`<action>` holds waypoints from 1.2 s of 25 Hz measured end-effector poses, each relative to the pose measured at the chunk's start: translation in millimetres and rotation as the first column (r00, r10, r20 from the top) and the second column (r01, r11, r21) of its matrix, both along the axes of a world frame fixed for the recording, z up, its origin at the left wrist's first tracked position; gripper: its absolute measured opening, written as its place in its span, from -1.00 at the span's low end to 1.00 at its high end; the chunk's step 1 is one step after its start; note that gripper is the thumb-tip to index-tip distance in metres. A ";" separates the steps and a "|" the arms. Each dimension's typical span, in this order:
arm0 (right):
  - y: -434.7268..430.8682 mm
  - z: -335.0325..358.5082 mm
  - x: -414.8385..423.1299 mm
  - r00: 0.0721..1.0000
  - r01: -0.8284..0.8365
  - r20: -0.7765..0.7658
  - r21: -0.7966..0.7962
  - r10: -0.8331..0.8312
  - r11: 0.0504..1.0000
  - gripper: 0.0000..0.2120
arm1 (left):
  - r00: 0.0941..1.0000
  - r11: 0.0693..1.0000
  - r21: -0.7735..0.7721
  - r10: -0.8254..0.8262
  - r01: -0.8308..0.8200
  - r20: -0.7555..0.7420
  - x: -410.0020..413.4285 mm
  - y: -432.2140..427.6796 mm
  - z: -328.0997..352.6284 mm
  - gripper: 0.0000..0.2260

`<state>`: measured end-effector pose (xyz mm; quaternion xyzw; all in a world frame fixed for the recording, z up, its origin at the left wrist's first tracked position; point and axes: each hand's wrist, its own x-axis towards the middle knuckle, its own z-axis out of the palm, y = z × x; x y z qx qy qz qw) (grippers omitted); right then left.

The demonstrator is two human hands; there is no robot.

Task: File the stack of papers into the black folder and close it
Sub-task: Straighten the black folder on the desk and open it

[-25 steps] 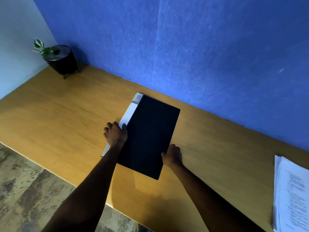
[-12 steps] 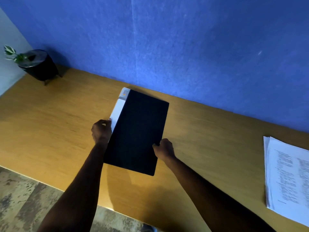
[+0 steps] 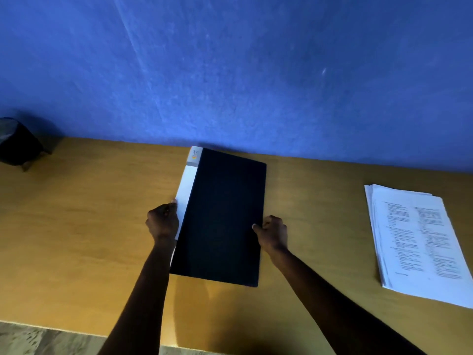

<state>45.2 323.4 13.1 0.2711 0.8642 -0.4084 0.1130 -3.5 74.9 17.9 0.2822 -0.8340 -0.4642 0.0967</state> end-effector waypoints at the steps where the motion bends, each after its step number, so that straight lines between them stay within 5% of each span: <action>1: 14.8 0.3 4.6 0.998 0.056 -0.011 -0.015 -0.057 0.998 -0.72 | 1.000 0.999 0.032 -0.016 0.016 -0.007 1.3 15.8 -1.1 -0.65; 14: 170.0 -6.3 52.9 0.928 0.360 -0.088 -0.029 -0.361 0.932 -0.81 | 0.990 0.976 0.167 -0.135 0.138 -0.031 32.8 188.1 -15.2 -0.80; 24: 196.2 -9.0 57.6 0.967 0.241 -0.111 0.094 -0.230 0.966 -0.83 | 0.960 0.961 -0.084 -0.254 0.265 0.119 53.3 212.2 -29.0 -0.70; 30: 199.5 -10.9 57.6 0.977 0.211 -0.072 0.143 -0.202 0.967 -0.76 | 0.906 0.872 -0.256 -0.377 0.418 0.195 52.8 211.2 -28.3 -0.72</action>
